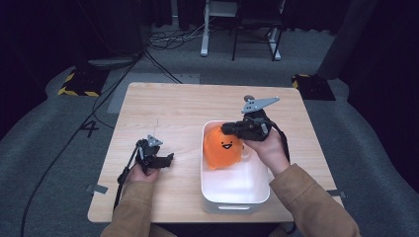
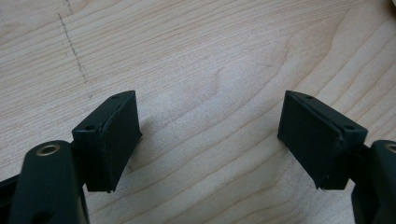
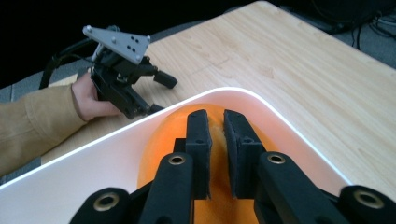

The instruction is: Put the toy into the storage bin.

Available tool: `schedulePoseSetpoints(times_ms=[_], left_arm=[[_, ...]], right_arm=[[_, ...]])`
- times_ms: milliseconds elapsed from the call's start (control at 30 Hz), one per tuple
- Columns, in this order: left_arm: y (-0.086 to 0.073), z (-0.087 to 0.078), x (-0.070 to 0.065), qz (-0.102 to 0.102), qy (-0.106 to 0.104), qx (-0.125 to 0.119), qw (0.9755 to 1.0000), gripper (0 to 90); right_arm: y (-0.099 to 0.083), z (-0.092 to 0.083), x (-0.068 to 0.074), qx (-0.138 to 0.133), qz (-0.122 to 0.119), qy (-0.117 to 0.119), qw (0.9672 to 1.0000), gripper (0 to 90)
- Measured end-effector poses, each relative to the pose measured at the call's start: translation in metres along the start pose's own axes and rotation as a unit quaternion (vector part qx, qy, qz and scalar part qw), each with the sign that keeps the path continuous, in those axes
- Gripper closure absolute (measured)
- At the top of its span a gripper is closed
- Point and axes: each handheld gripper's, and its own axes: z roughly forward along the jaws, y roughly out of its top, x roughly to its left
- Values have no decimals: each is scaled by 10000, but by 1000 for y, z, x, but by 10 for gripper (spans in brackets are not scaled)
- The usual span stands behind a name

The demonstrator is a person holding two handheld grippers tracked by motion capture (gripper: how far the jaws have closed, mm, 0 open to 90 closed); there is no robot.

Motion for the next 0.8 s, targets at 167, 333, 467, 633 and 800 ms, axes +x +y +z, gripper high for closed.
schedulePoseSetpoints(times_ms=[167, 333, 467, 633, 800], left_arm=[[0, 0, 0, 1, 0, 1, 10000, 213], [0, 0, 0, 1, -1, 1, 10000, 213], [0, 0, 0, 2, -1, 1, 10000, 213], [0, 0, 0, 1, -1, 0, 10000, 213], [0, 0, 0, 2, -3, 1, 10000, 212]], right_arm=[[-5, 7, 1, 158, 31, -33, 9999, 805], [-8, 12, 3, 333, 33, -121, 9994, 802], [-10, 17, 5, 447, 7, -175, 9988, 802], [-11, 19, 6, 527, -23, -193, 9984, 799], [-10, 23, 8, 718, -84, -237, 9971, 790]])
